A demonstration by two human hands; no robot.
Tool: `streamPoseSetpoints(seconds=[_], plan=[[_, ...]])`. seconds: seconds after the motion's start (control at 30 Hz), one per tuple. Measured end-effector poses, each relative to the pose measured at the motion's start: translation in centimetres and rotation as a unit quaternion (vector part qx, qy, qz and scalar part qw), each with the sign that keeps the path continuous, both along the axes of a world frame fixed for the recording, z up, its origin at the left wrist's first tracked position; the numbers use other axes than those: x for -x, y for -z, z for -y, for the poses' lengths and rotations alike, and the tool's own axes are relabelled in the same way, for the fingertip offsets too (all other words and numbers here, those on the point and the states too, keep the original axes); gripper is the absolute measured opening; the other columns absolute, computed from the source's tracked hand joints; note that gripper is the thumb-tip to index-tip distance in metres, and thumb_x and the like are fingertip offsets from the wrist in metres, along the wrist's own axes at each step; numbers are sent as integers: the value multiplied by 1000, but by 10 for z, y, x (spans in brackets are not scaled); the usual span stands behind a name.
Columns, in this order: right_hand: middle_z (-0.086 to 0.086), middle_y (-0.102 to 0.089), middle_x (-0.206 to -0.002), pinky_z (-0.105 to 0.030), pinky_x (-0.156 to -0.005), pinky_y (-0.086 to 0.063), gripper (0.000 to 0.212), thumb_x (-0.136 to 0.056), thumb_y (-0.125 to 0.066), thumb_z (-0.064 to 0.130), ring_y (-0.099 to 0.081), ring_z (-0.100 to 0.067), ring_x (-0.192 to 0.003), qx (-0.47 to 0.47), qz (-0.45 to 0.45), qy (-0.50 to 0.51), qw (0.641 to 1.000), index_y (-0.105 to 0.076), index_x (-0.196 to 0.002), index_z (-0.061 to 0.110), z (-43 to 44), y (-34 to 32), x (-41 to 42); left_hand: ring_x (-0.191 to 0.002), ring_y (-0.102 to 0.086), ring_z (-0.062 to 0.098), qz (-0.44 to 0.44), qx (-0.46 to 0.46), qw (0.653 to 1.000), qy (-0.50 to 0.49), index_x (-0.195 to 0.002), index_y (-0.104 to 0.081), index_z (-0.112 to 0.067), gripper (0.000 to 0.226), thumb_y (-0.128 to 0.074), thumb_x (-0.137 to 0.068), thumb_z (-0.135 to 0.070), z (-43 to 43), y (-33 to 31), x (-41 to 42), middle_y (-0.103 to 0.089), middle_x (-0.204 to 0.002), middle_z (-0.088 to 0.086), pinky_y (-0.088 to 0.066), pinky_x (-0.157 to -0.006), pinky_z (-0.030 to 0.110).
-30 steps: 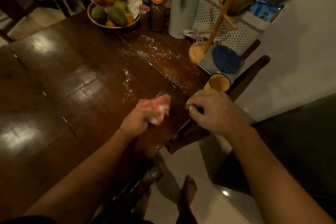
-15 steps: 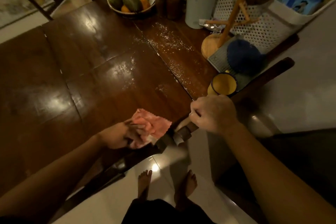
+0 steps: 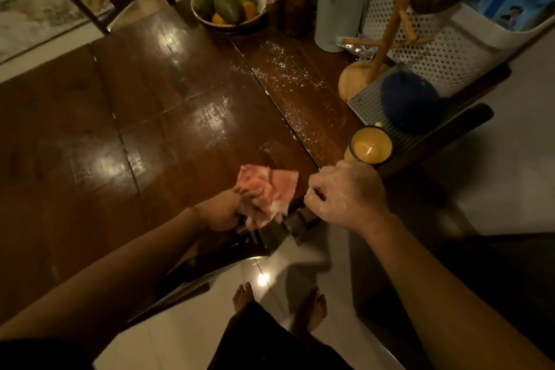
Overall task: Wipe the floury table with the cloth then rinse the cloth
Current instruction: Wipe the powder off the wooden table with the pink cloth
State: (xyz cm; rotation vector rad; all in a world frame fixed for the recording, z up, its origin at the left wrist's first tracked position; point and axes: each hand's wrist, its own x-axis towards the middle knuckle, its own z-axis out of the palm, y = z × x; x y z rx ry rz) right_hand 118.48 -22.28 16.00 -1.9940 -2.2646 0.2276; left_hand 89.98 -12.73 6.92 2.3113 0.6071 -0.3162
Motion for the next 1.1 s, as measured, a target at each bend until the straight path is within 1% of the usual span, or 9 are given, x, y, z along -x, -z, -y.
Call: streamPoseSetpoints(seconds=[0.1,0.23,0.37,0.47,0.6,0.73,0.87,1.0,1.1], plan=[[12,-61,-79,-32,-67,-24,46,-86,-29,61,-42,-11,-72,28,11,-12,999,-66,-86,34,-2,-4,1,-133,-43,-3,-23,11,1000,12,-114,-70,-44,55,-51,-76,-8,-3,1,42,-58,-132,-25,-38,-109,24],[13,-54,-75,-32,-70,-25,38,-87,-35,56,-42,-10,-72,30,-3,-8,1000,-66,-85,33,-1,-7,0,-132,-52,15,26,-17,987,-160,-127,-51,-61,54,-53,-85,-27,-24,-2,68,-57,-138,-10,-40,-110,32],[16,-43,-73,-31,-69,-26,41,-82,-28,57,-41,-9,-72,36,-24,13,999,-62,-82,34,1,-8,2,-152,-1,26,-16,-95,977,-188,-152,-17,-46,65,-43,-98,-24,-56,19,3,-12,-164,-5,-3,-119,62],[15,-41,-67,-30,-67,-23,33,-80,-37,54,-38,-8,-67,17,-37,39,998,-60,-75,32,1,-5,5,-150,7,34,-61,-115,958,-256,-156,-3,-37,68,-39,-100,-22,-72,21,-72,3,-165,2,6,-113,69],[14,-42,-64,-29,-62,-25,25,-79,-51,50,-38,-8,-64,16,-52,61,997,-58,-69,29,2,-2,5,-150,11,30,-53,-119,978,-164,-157,0,-34,75,-41,-97,-16,-65,17,-139,3,-166,4,10,-111,69],[10,-43,-65,-29,-63,-23,25,-75,-51,52,-35,-10,-64,31,-15,75,997,-52,-65,29,-1,-7,8,-152,8,14,41,-84,993,66,-150,-30,-45,71,-45,-92,-7,-65,22,-122,-15,-162,-14,15,-119,52],[13,-39,-66,-32,-63,-36,26,-78,-45,53,-42,-11,-64,70,-25,91,993,-47,-66,30,-3,-10,9,-150,-15,15,80,-31,996,-8,-133,-44,-62,75,-49,-86,-3,-111,27,-104,-32,-156,-20,-15,-122,51],[14,-45,-68,-30,-67,-38,28,-80,-42,51,-42,-8,-64,73,-47,119,989,-57,-71,29,-5,-11,8,-152,6,26,-12,-91,992,-84,-154,-11,-44,79,-44,-93,-6,-100,15,-168,-6,-165,-3,7,-116,63],[13,-47,-68,-30,-66,-30,25,-79,-44,49,-39,-8,-65,63,-38,127,989,-58,-72,29,-6,-10,7,-152,6,26,6,-153,986,-59,-157,-7,-33,73,-42,-95,-15,-78,13,-188,-8,-165,1,9,-115,63]])
